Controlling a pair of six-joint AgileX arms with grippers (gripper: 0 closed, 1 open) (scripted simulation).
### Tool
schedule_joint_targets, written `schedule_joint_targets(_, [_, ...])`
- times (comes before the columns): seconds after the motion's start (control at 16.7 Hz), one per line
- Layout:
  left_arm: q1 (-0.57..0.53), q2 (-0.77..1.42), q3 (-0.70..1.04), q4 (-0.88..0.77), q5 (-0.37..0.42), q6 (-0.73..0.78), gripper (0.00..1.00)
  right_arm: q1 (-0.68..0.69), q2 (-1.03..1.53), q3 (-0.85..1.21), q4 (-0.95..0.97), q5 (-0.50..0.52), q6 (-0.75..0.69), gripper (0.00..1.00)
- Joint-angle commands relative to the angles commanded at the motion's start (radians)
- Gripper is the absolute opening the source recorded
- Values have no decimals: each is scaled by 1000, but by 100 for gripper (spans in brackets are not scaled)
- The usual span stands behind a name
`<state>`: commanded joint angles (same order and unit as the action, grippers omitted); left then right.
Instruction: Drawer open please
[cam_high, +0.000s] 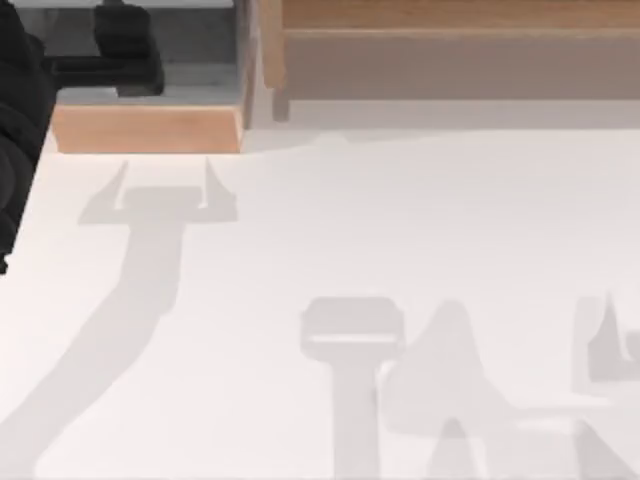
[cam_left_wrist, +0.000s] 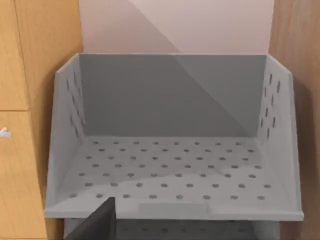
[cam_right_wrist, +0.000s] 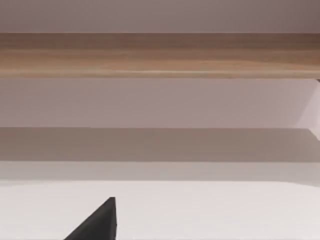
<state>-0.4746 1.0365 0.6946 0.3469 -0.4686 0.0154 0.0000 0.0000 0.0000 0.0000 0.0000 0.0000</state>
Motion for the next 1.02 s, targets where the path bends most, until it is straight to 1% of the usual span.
schedule_joint_targets(0.18, [52, 47, 21, 36, 32, 63, 100, 0, 0, 0, 0, 0, 0, 100])
schedule_joint_targets(0.3, [122, 114, 49, 86, 80, 152, 100, 0, 0, 0, 0, 0, 0, 100])
schedule_joint_targets(0.42, [210, 204, 86, 151, 147, 271, 100, 0, 0, 0, 0, 0, 0, 100])
schedule_joint_targets(0.66, [412, 432, 173, 315, 322, 568, 100, 0, 0, 0, 0, 0, 0, 100])
schedule_joint_targets(1.02, [694, 826, 305, 582, 625, 1067, 100, 0, 0, 0, 0, 0, 0, 100])
